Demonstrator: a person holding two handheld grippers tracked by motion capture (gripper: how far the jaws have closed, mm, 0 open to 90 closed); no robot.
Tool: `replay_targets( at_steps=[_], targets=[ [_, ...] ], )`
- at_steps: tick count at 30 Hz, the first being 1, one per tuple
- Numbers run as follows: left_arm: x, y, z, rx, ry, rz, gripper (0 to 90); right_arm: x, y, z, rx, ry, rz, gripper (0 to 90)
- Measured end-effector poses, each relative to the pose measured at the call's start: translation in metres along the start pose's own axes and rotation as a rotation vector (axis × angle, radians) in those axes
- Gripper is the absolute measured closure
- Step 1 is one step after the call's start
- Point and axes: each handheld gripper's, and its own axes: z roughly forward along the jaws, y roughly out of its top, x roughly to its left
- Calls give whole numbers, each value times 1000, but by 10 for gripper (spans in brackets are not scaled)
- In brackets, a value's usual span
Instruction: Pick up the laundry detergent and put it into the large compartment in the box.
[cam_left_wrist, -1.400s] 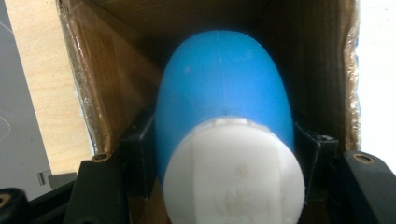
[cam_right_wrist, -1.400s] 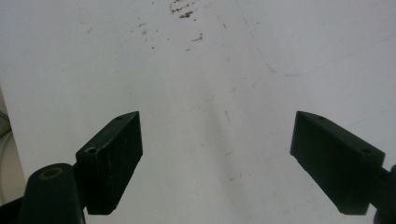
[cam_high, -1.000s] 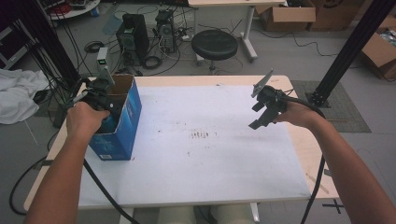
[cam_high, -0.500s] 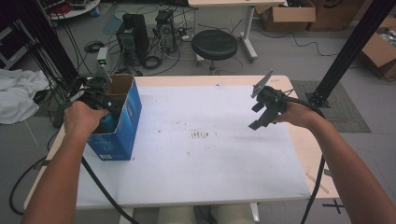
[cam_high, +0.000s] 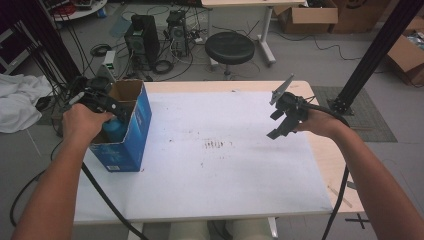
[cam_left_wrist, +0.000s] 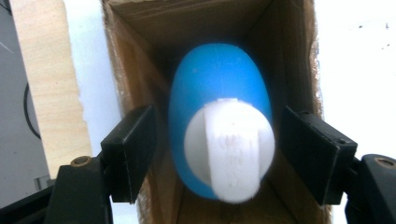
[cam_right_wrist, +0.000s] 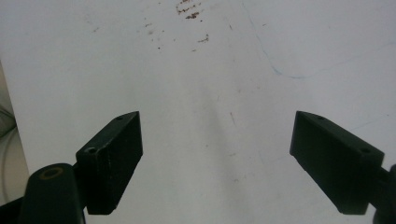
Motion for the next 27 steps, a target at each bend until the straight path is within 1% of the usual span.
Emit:
replay_targets(
  at_steps=[1, 5, 7, 8, 9, 11, 15, 17, 19, 21, 27],
  targets=[
    [0, 0, -2, -2, 0, -3, 284, 0, 0, 0, -1, 0, -1, 167],
    [-1, 1, -10, -9, 4, 8, 277, 1, 0, -2, 0, -2, 1, 167],
    [-2, 1, -15, -14, -2, 9, 275, 1, 1, -2, -2, -1, -1, 167],
    [-2, 0, -17, -17, -13, 14, 269, 1, 0, -2, -2, -2, -1, 167],
    [-3, 0, -19, -21, -15, 17, 266, 2, 0, -3, -4, -4, -1, 166],
    [-6, 0, -24, -25, -5, 31, 255, 2, 0, -4, -4, -5, 1, 166],
    [-11, 1, -32, -31, -5, 50, 235, 3, 0, -4, -3, -5, 1, 166],
    [-15, 1, -37, -59, 4, 56, 238, 3, 1, -4, -5, -5, 2, 166],
    [-20, 2, -42, -70, -11, 73, 238, 3, 1, -4, -4, -6, 1, 166],
    [-27, 3, -45, -81, -13, 94, 237, 3, 1, -4, -3, -6, 2, 166],
    [-48, 7, -52, -91, -24, 168, 224, 4, 2, -3, -3, -3, 1, 166]
  ],
)
